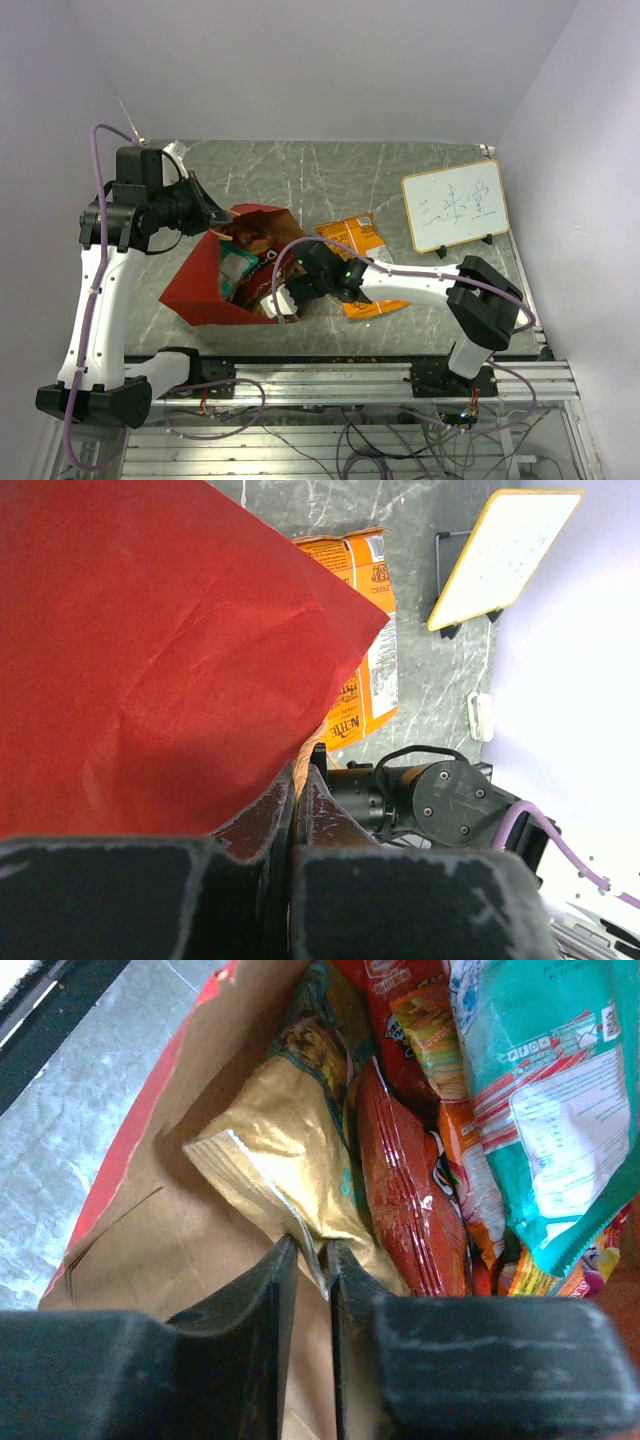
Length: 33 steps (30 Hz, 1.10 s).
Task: Take the snacks out of the paper bag
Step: Take out the snack from the paper bag.
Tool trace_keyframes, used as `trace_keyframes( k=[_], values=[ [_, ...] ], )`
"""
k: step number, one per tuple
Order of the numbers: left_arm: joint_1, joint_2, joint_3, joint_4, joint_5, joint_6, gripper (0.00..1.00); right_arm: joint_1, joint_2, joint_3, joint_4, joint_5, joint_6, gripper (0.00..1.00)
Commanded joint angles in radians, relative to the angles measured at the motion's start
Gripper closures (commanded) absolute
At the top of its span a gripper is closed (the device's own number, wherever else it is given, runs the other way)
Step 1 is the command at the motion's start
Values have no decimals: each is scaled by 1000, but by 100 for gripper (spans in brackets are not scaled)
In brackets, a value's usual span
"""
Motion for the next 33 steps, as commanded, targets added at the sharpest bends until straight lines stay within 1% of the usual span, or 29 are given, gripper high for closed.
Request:
trace_keyframes(
  k=[1, 3, 4, 7, 9, 16, 20, 22, 24, 28, 33],
  values=[
    [-7, 2, 9, 2, 1, -7, 93, 15, 27, 1, 73, 61, 57, 87],
    [-7, -4, 18, -4, -15, -6, 93, 15, 5, -1, 83, 88, 73, 98],
    [-7, -7, 23, -12, -21, -3, 93, 16, -13, -10, 95, 105, 82, 100],
    [-7, -11, 34, -23, -31, 3, 93, 15, -91, -26, 143, 159, 119, 100],
    [-7, -11, 44, -25, -54, 15, 93, 16, -124, -27, 139, 183, 122, 100],
    [-7, 34, 205, -138, -258, 79, 93, 15, -223, 46, 142, 242, 230, 100],
    [-7, 58, 276, -177, -364, 101, 93, 17, -231, 131, 122, 271, 257, 100],
    [-8, 73, 305, -178, -354, 111, 93, 17, -220, 180, 118, 299, 265, 100],
    [-7, 83, 315, -162, -323, 116, 93, 17, -200, 252, 74, 303, 244, 100],
    [-7, 86, 277, -121, -269, 107, 93, 18, -172, 378, 12, 295, 223, 100],
    [-7, 90, 256, -83, -262, 97, 93, 17, -163, 519, -46, 272, 194, 100]
  ],
)
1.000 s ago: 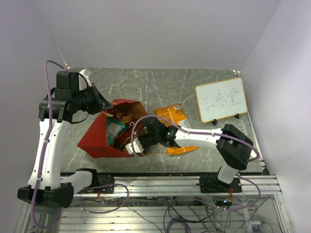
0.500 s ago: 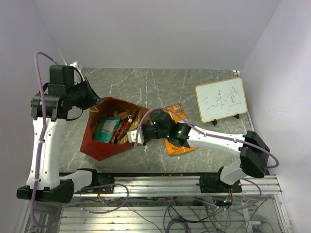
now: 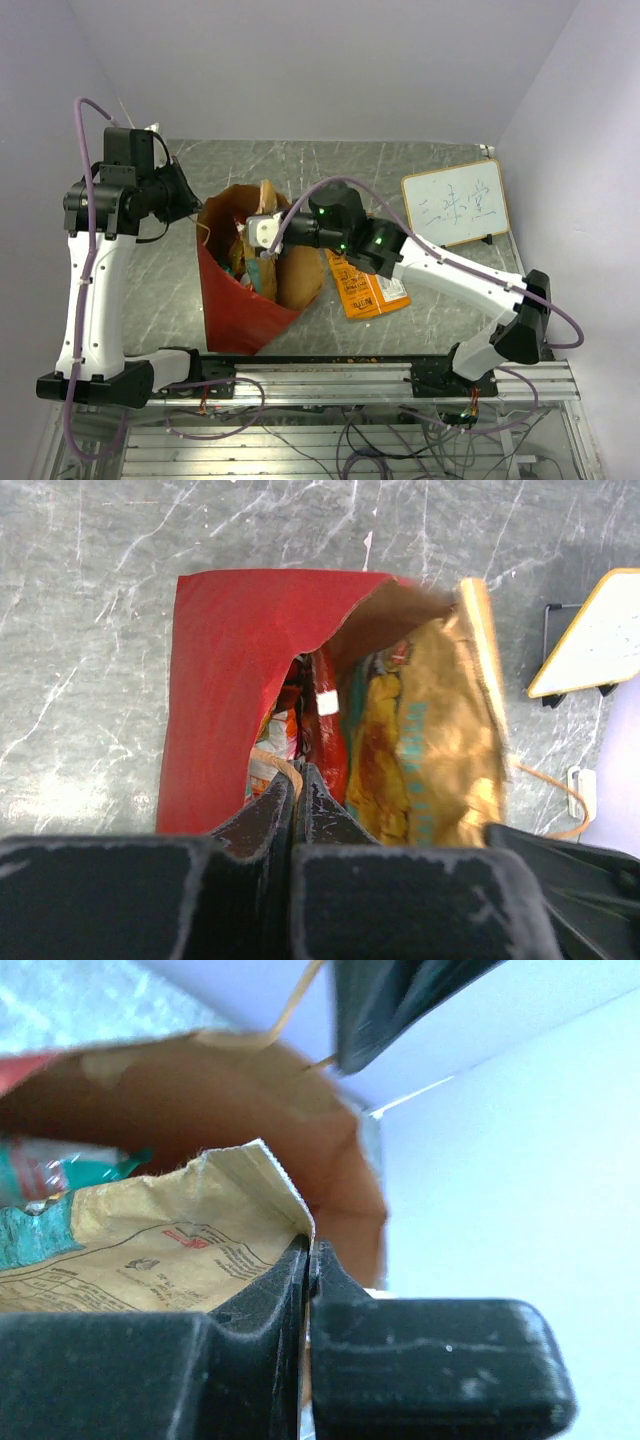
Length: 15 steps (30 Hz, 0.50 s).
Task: Take the snacks out of the paper bag
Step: Take out the snack from the paper bag.
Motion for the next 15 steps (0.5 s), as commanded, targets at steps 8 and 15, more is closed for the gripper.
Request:
trace_keyframes(
  k=[8, 15],
  values=[
    [-7, 33, 89, 78, -26, 17, 93, -1, 28, 347, -14, 48, -62, 100],
    [-7, 72, 129, 65, -53, 33, 93, -2, 12, 501, -50, 190, -122, 100]
  ],
)
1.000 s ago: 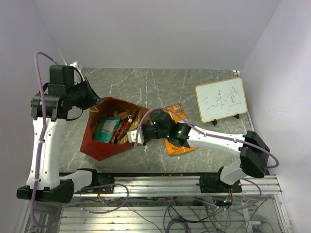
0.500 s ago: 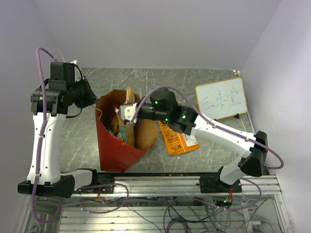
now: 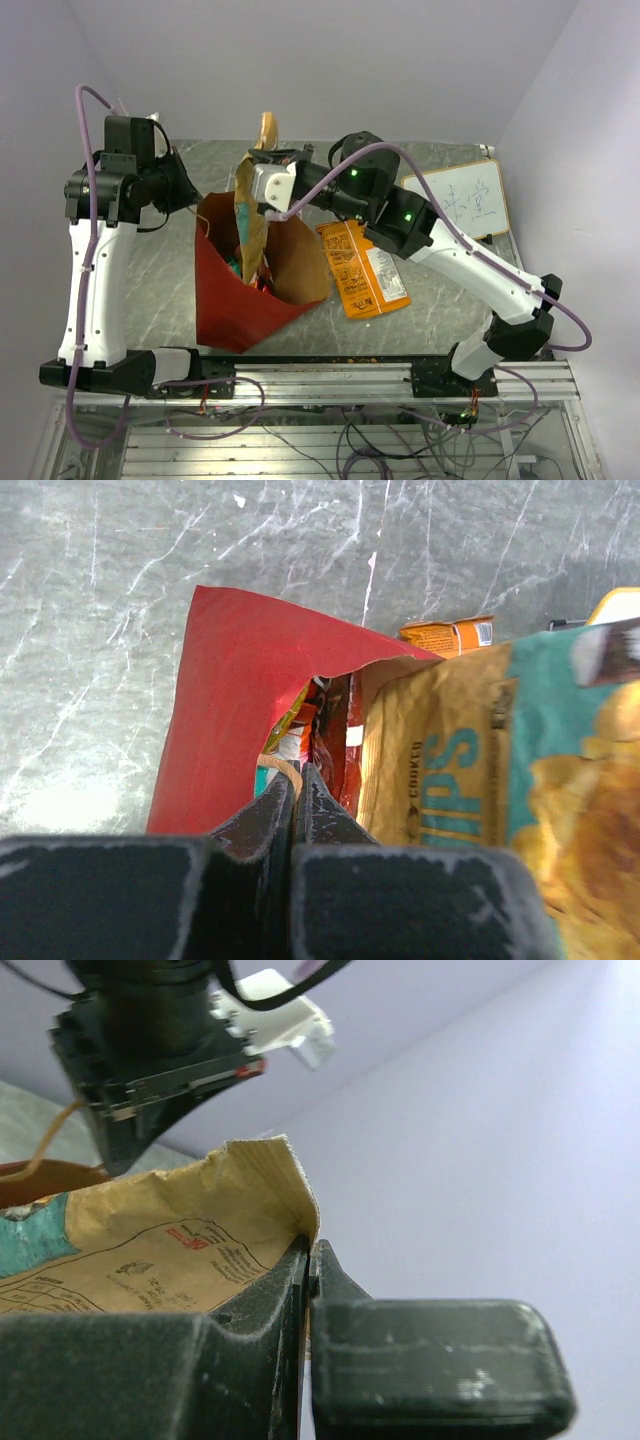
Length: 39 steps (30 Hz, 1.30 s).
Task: Take the snacks out of the paper bag
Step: Take out the snack from the paper bag, then place the snack at the center of the board.
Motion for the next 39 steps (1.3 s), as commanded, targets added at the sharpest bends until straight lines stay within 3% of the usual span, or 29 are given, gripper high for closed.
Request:
trace_keyframes(
  k=[1, 10, 13, 21, 27, 36, 39],
  values=[
    [-7, 17, 62, 66, -18, 20, 93, -2, -38, 99, 25, 123, -44, 100],
    [-7, 29, 38, 91, -19, 4, 93, -3, -176, 134, 121, 328, -85, 100],
    [-7, 48, 64, 78, -5, 15, 93, -2, -221, 132, 84, 391, -106, 100],
    [-7, 30, 35, 95, -26, 21, 93, -2, -463, -161, 65, 672, -185, 100],
    [-7, 55, 69, 51, -21, 50, 93, -1, -644, -343, 9, 813, -66, 100],
    [-7, 53, 46, 82, 43, 11, 93, -2, -923, -756, -137, 843, 111, 100],
    [-7, 47, 51, 66, 28, 19, 93, -2, -991, -820, -230, 832, 171, 100]
  ],
)
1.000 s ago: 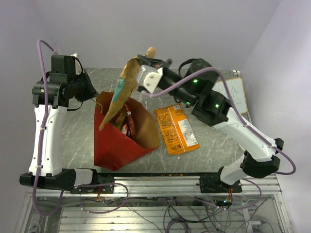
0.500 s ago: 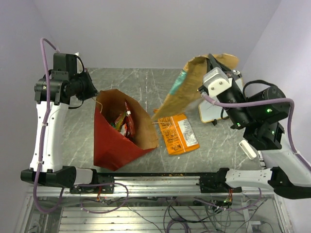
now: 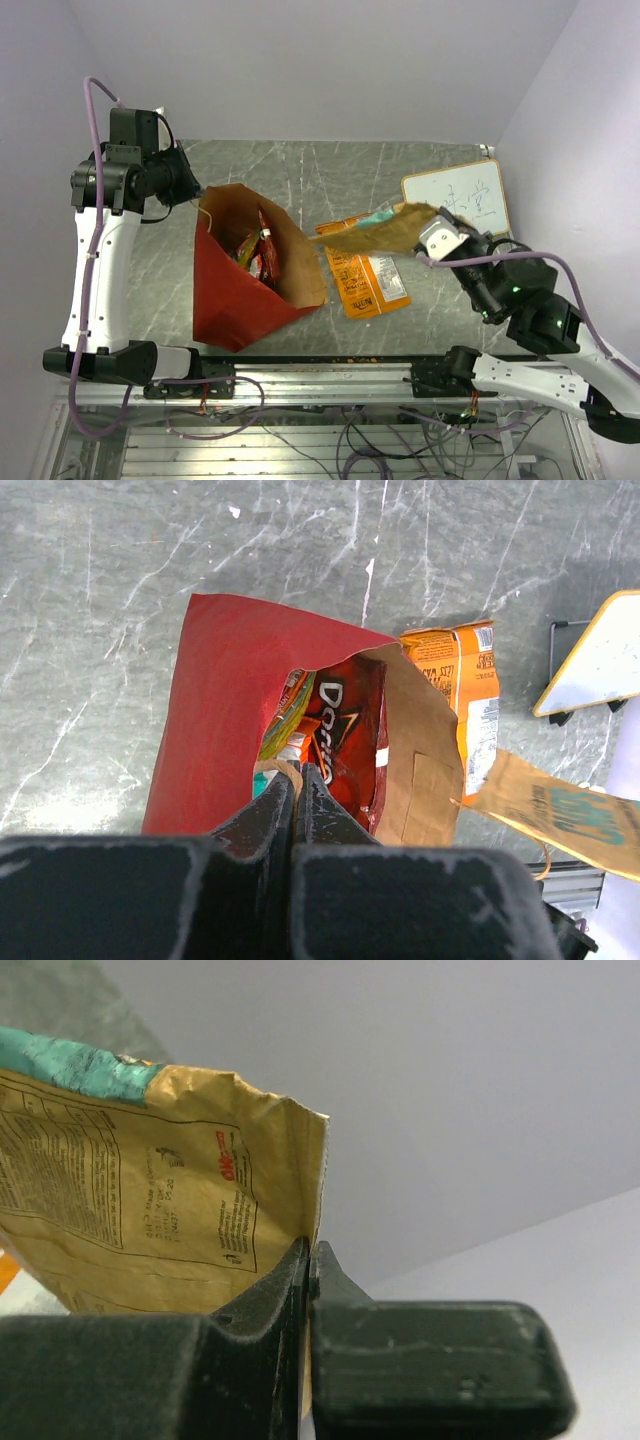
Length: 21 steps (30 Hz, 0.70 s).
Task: Take the snacks out of the paper bag
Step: Place the snack at the center of the board.
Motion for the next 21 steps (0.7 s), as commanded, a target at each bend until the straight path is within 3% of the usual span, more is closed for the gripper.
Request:
trace_keyframes(
  k=[1, 7, 14, 18, 21],
  values=[
    [-7, -17, 17, 42, 3, 4, 93, -1, -83, -66, -122, 16, 120, 100],
    [-7, -37, -3, 30, -6, 6, 93, -1, -133, -22, -280, 45, 165, 100],
    [-7, -23, 14, 24, -2, 15, 93, 1, -172, 22, -541, -120, 100, 100],
    [-7, -23, 10, 31, 4, 11, 93, 1, -114, 47, -733, -189, 72, 100],
    [-7, -16, 23, 23, 11, 13, 93, 1, -100, -11, -748, -211, 12, 100]
  ],
)
